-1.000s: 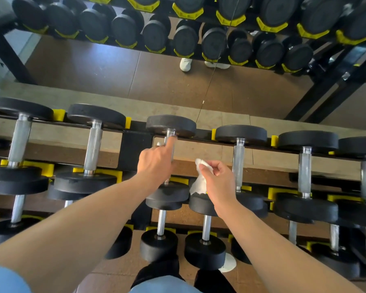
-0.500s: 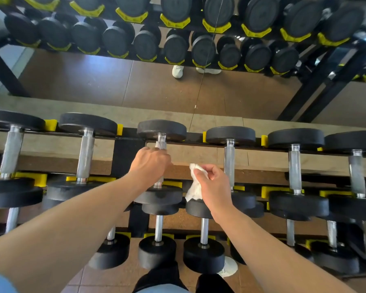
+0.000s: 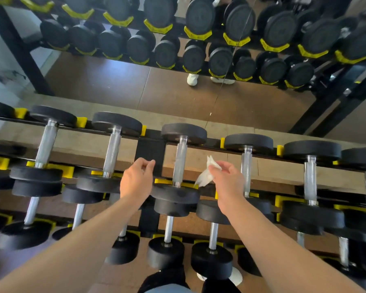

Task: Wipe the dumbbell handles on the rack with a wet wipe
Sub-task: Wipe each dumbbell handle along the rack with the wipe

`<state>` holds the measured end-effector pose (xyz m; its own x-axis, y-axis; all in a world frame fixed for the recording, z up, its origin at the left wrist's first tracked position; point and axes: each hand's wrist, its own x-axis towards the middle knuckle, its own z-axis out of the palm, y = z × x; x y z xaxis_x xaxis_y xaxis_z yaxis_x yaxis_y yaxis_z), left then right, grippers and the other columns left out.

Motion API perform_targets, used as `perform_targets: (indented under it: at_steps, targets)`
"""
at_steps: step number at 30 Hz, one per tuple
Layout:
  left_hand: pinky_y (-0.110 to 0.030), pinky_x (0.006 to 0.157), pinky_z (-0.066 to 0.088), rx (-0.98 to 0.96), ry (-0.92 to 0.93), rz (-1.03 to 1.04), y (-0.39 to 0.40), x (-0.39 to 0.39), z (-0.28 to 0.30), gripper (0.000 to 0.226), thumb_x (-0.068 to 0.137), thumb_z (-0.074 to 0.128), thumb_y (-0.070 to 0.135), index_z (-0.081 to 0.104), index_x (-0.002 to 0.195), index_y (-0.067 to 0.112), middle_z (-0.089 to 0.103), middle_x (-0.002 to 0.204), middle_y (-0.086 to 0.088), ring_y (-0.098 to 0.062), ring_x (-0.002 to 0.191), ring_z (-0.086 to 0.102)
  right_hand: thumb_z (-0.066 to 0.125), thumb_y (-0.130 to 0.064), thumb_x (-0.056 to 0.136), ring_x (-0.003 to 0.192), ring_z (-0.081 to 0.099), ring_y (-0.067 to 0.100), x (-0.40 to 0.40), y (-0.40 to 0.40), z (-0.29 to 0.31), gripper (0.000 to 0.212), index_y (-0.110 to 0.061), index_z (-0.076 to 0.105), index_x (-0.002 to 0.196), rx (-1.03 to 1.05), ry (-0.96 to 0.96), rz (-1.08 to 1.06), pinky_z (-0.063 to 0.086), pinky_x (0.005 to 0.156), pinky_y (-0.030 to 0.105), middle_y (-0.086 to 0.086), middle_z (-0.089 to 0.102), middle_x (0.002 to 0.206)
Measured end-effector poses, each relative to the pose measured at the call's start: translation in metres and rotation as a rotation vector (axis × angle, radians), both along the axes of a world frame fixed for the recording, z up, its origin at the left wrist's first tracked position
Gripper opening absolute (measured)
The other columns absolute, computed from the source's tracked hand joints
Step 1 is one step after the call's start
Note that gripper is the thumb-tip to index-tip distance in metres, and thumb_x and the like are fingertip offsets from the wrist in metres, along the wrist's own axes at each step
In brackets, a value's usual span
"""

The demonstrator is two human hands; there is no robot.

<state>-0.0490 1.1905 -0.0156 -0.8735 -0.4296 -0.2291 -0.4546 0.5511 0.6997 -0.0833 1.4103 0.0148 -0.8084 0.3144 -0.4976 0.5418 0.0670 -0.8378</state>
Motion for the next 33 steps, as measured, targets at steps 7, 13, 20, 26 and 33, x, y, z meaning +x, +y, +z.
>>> perform_targets:
  at_steps: [7, 13, 20, 26, 33]
  targets:
    - [-0.034, 0.064, 0.05, -0.06, -0.307, -0.225, 0.037, -0.05, -0.008, 0.067, 0.088, 0.023, 0.081, 0.052, 0.1, 0.023, 0.064, 0.085, 0.0, -0.017, 0.074, 0.062, 0.071, -0.025, 0.091, 0.095, 0.06, 0.011, 0.005, -0.014, 0.001, 0.015, -0.036, 0.063, 0.096, 0.054, 0.008, 0.05, 0.052, 0.074, 0.026, -0.012, 0.064, 0.1]
    - [-0.038, 0.066, 0.058, -0.197, -0.3, -0.301, 0.051, -0.065, -0.018, 0.055, 0.093, 0.027, 0.075, 0.05, 0.105, 0.026, 0.061, 0.08, 0.004, -0.017, 0.068, 0.063, 0.071, -0.025, 0.09, 0.095, 0.061, 0.009, 0.011, -0.009, -0.004, 0.016, -0.038, 0.062, 0.091, 0.124, 0.029, 0.048, 0.055, 0.082, 0.03, -0.015, 0.065, 0.097]
    - [-0.04, 0.066, 0.058, -0.226, -0.158, -0.313, 0.045, -0.056, -0.014, 0.031, 0.106, 0.028, 0.047, 0.051, 0.1, 0.026, 0.061, 0.078, 0.004, -0.016, 0.067, 0.063, 0.071, -0.021, 0.091, 0.1, 0.065, 0.015, 0.011, -0.006, -0.008, 0.021, -0.039, 0.062, 0.088, 0.047, 0.018, 0.022, 0.06, 0.082, 0.035, -0.014, 0.066, 0.098]
    - [-0.032, 0.064, 0.045, 0.199, 0.023, 0.316, 0.015, -0.018, -0.01, 0.029, 0.106, 0.035, 0.041, 0.057, 0.102, 0.022, 0.061, 0.084, 0.001, -0.016, 0.078, 0.06, 0.064, -0.023, 0.096, 0.101, 0.065, 0.015, -0.004, -0.007, 0.006, 0.025, -0.032, 0.056, 0.118, -0.109, 0.016, -0.029, 0.059, 0.071, 0.024, -0.006, 0.062, 0.115]
    - [-0.031, 0.076, 0.042, 0.428, 0.042, 0.592, 0.042, 0.006, -0.005, 0.025, 0.103, 0.045, 0.044, 0.058, 0.099, 0.023, 0.062, 0.09, 0.002, -0.014, 0.084, 0.059, 0.052, -0.024, 0.104, 0.11, 0.06, 0.023, -0.029, -0.028, 0.023, 0.022, -0.035, 0.059, 0.121, -0.308, -0.055, 0.144, 0.057, 0.09, 0.043, 0.0, 0.06, 0.123]
